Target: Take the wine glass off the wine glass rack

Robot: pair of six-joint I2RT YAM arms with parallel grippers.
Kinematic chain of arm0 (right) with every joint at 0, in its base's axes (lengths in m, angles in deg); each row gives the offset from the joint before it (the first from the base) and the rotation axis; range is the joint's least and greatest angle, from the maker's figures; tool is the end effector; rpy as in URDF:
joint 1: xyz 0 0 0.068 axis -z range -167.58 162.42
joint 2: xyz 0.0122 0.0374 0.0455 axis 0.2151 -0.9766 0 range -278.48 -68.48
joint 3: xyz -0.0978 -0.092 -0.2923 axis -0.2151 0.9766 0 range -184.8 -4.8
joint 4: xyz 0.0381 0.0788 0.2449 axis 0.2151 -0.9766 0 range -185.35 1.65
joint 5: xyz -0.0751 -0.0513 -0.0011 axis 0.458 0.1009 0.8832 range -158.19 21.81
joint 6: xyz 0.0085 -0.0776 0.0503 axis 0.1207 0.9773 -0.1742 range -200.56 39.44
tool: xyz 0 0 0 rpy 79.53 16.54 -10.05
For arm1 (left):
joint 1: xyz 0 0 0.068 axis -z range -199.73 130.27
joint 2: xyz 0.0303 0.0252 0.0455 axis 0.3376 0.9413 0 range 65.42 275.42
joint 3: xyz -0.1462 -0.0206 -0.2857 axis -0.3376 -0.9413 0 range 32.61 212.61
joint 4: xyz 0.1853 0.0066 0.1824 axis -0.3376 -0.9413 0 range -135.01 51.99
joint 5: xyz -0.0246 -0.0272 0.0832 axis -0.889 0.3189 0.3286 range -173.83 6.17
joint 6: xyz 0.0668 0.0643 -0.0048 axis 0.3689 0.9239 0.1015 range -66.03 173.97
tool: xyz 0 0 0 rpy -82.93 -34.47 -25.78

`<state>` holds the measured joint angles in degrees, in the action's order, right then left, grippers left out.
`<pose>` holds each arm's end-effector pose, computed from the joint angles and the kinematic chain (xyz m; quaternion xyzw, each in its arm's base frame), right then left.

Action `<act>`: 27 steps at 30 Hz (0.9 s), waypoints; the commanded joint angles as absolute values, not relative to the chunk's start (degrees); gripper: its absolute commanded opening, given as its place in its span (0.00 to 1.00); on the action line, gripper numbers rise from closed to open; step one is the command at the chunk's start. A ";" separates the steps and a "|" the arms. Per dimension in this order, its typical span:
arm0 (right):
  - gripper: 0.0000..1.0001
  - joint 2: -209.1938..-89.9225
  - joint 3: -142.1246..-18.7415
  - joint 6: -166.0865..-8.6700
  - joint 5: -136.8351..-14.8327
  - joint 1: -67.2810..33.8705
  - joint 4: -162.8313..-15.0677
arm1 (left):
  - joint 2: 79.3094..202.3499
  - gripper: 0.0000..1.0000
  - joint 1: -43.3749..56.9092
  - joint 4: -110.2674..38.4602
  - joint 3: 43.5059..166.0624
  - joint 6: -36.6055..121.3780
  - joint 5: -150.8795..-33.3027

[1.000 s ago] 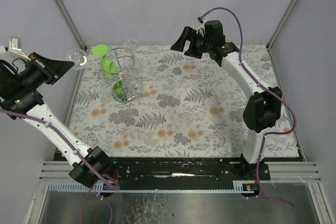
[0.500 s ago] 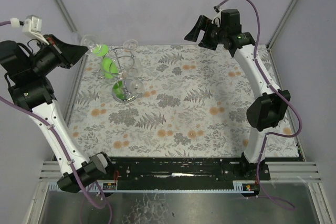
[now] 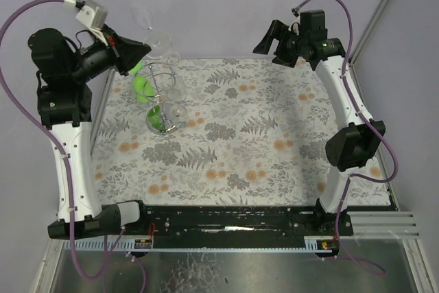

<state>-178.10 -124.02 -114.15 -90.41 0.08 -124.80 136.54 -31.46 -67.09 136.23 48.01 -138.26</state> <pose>0.4726 0.1356 0.4409 0.0550 0.8402 0.3516 0.4091 0.2232 -0.0230 0.5996 0.2352 0.6537 -0.2806 0.6623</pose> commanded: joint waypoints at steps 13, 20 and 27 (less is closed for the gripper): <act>0.99 -166.51 -122.75 -113.41 -86.27 7.52 -133.64 | 140.52 0.00 8.52 -68.37 131.47 86.67 -110.07; 0.99 -162.53 -121.29 -112.14 -89.19 12.32 -136.96 | 141.00 0.00 23.59 -63.48 122.28 100.09 -99.65; 0.99 -157.40 -116.24 -110.98 -95.85 15.17 -139.29 | 141.18 0.00 31.47 -55.78 111.09 109.17 -92.76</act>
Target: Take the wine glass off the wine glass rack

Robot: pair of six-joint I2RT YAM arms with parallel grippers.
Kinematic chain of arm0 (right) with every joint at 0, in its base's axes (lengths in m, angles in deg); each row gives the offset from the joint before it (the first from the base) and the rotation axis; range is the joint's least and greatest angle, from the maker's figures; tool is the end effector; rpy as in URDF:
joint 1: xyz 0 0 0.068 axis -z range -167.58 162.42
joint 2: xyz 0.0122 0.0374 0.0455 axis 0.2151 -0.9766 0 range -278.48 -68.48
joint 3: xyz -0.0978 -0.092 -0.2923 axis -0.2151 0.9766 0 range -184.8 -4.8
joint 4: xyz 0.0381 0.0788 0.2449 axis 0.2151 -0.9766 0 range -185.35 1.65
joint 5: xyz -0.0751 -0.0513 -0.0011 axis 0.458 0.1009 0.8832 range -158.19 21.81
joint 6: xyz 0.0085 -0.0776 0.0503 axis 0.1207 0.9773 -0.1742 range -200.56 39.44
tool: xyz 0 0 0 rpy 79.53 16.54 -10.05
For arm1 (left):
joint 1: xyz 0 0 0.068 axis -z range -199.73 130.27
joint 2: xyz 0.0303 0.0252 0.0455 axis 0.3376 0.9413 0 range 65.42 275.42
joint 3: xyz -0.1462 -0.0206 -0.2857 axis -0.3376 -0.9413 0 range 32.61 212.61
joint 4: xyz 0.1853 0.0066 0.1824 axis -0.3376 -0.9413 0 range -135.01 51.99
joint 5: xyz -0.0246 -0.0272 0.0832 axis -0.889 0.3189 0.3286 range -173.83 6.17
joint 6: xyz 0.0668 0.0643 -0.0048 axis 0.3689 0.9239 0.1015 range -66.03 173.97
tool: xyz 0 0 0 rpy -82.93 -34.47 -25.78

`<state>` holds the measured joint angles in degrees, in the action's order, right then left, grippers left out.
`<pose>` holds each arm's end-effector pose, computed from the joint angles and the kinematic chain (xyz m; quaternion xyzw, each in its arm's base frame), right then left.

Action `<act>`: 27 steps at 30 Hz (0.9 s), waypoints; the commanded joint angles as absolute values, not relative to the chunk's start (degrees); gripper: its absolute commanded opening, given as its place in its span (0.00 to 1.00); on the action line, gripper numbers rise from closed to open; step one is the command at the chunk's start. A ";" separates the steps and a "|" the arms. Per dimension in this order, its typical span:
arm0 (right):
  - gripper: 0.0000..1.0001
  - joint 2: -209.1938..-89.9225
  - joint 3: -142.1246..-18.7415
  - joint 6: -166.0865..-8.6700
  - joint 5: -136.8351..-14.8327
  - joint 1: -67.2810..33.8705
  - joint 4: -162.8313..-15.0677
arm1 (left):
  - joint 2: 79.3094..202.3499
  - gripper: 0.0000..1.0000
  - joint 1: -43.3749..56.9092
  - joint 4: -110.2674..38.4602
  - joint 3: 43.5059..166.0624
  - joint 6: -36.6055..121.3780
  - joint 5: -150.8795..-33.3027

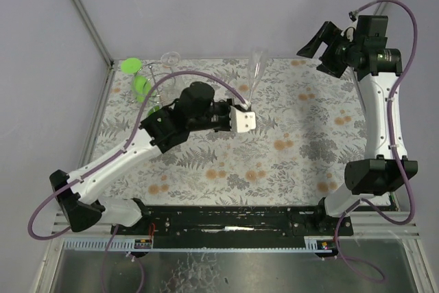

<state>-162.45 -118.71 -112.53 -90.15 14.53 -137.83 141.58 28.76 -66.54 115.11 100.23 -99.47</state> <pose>0.3830 0.0170 0.4918 0.1569 0.8390 0.2863 0.4352 0.1975 -0.2570 0.4468 0.6564 0.5009 -0.1236 0.5503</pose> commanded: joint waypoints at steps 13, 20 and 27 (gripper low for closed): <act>0.99 -150.40 -100.08 -110.94 -112.67 15.43 -136.51 | 140.74 0.00 37.95 -41.64 93.71 124.68 -86.24; 0.99 -150.96 -96.21 -111.19 -114.83 15.41 -134.87 | 140.81 0.00 40.33 -38.74 89.83 129.17 -84.72; 0.99 -151.91 -96.63 -111.23 -116.56 15.41 -133.99 | 141.18 0.00 41.12 -38.78 88.96 129.62 -84.64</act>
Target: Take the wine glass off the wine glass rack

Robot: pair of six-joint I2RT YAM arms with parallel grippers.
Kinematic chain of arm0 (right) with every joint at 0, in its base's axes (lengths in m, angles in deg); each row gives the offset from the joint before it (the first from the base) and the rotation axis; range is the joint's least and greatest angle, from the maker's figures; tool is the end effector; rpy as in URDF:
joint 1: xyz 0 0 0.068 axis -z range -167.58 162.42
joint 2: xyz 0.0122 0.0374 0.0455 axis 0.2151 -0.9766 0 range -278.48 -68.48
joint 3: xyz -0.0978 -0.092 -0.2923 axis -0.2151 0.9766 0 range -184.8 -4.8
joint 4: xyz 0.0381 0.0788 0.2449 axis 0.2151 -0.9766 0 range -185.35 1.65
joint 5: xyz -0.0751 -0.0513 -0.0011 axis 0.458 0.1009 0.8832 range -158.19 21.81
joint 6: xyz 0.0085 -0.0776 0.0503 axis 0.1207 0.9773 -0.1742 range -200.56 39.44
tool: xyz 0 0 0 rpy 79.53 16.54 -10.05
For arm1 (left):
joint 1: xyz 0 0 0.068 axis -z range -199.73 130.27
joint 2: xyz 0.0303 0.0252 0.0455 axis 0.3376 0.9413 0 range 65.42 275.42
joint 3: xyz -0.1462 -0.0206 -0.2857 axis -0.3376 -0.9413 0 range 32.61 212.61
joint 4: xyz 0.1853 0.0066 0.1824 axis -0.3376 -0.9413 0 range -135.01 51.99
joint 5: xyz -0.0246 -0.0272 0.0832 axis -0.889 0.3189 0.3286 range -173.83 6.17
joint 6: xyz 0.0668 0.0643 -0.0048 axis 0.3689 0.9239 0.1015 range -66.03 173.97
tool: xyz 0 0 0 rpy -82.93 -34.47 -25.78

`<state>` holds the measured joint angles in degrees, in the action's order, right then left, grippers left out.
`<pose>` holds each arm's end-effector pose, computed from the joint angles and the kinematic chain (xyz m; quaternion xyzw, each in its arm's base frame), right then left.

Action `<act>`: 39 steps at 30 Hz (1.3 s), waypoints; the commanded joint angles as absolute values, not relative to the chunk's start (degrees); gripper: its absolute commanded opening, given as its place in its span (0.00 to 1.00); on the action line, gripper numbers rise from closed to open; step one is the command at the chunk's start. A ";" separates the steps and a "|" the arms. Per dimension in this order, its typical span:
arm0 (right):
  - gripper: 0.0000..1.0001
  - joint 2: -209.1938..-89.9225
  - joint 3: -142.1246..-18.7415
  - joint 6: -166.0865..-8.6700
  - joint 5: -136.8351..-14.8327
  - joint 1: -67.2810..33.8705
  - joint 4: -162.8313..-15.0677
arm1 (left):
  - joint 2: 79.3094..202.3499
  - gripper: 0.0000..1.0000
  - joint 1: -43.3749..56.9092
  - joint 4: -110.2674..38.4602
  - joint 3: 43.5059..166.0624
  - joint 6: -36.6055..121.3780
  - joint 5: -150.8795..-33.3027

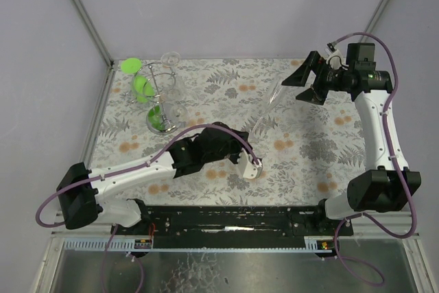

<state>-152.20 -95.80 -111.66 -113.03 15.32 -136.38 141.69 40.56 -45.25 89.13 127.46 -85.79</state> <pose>0.3232 0.0425 0.4293 0.0937 0.8501 0.4301 0.2891 0.1637 -0.2926 0.3214 0.7876 0.3263 0.0456 0.5207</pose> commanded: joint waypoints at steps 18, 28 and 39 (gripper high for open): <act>0.95 -154.60 -96.84 -111.29 -115.04 12.11 -132.88 | 143.19 0.00 42.12 -40.55 91.15 130.61 -85.72; 0.82 -155.75 -97.47 -108.86 -112.90 11.46 -136.25 | 143.31 0.00 42.19 -40.86 91.25 130.61 -85.59; 0.80 -155.92 -96.65 -110.29 -112.63 11.20 -134.00 | 143.10 0.00 42.73 -41.26 91.24 130.70 -85.82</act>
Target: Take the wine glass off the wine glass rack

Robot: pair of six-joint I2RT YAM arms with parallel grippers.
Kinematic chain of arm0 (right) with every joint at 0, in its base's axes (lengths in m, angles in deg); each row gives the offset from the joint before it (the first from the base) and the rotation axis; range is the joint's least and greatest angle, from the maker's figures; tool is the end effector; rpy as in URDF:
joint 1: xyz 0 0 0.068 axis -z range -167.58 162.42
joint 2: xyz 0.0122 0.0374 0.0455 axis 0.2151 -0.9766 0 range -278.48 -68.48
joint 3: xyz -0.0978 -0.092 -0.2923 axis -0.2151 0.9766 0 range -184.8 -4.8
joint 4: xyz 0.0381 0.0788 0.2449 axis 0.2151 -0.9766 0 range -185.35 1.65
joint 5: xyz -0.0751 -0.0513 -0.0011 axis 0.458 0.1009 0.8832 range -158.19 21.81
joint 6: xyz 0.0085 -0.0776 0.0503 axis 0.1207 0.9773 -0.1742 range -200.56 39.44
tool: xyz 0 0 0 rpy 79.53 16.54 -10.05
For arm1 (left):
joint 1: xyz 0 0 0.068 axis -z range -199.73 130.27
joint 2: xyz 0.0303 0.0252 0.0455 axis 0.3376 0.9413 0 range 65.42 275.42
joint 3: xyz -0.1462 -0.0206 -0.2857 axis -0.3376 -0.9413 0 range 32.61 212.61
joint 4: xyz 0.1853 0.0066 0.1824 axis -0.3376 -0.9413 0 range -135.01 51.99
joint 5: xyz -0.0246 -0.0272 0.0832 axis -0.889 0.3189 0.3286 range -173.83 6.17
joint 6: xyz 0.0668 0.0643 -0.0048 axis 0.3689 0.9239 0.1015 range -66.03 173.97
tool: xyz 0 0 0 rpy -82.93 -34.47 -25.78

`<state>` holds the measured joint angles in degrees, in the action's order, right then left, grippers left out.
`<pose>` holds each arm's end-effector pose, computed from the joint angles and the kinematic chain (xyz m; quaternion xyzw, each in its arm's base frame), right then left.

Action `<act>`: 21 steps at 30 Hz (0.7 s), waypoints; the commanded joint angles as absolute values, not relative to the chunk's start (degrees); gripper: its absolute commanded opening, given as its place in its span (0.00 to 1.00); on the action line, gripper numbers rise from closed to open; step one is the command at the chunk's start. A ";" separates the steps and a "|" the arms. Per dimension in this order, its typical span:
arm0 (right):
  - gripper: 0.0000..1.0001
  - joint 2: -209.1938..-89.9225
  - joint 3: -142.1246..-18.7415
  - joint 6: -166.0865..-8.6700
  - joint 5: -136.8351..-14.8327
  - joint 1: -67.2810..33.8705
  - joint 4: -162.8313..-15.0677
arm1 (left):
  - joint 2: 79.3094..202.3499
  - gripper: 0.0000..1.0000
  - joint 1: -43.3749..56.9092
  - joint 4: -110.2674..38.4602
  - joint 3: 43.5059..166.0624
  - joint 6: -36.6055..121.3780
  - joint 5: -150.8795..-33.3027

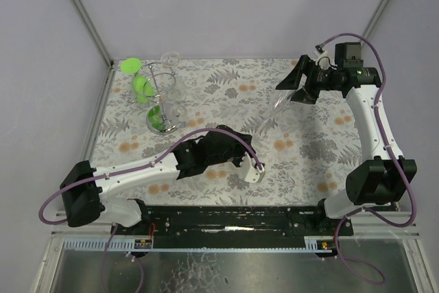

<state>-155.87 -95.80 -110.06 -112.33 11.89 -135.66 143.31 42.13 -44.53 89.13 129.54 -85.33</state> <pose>0.3413 0.0612 0.4101 0.0701 0.8620 0.4281 0.2624 0.1594 -0.3026 0.3142 0.8006 0.3046 0.0504 0.5135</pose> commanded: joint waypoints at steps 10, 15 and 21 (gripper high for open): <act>0.64 -156.19 -95.82 -110.53 -112.86 10.84 -133.50 | 143.18 0.00 42.85 -41.26 91.28 130.36 -85.42; 0.53 -155.67 -94.44 -110.95 -112.64 10.84 -132.88 | 143.31 0.00 43.10 -41.30 91.54 130.37 -84.84; 0.48 -154.25 -93.89 -111.70 -110.59 10.86 -131.66 | 144.78 0.18 43.20 -41.30 92.78 129.40 -81.95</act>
